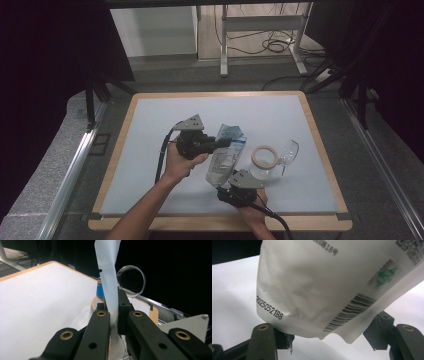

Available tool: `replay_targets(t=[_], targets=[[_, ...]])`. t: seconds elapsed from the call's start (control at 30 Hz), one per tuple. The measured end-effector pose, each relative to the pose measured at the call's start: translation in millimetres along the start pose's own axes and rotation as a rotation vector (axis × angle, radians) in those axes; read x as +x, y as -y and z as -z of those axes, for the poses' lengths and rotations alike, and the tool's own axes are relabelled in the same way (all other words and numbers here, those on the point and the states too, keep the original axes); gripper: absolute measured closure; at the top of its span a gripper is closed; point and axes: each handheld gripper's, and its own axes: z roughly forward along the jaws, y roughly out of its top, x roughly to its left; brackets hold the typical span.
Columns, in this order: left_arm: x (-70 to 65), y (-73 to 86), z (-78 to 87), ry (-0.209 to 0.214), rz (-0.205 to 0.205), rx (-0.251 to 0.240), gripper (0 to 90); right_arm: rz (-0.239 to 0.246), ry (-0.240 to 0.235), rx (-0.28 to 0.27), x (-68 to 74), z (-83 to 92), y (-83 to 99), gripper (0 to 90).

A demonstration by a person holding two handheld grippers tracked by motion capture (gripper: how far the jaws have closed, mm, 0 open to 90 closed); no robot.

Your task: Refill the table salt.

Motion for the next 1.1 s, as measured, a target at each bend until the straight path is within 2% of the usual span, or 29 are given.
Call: replay_targets(t=[0.2,0.67,0.8,1.1], targets=[[-1.3,-0.6,-9.1,0.003,-0.016,0.044,90.0,0.008,0.004,0.024,1.4,2.7,3.5,36.3],[-10.5,-12.1,-36.1,0.042,-0.055,0.101,90.0,0.019,0.032,0.044,-0.3,10.0,4.4,36.3],[-11.3,-13.0,-41.9,0.046,-0.055,0.109,90.0,0.022,0.039,0.048,-2.3,9.3,5.2,35.3],[-6.4,-13.4,-43.3,0.06,-0.043,0.106,90.0,0.038,0.021,0.038,-5.3,11.4,5.3,34.5]])
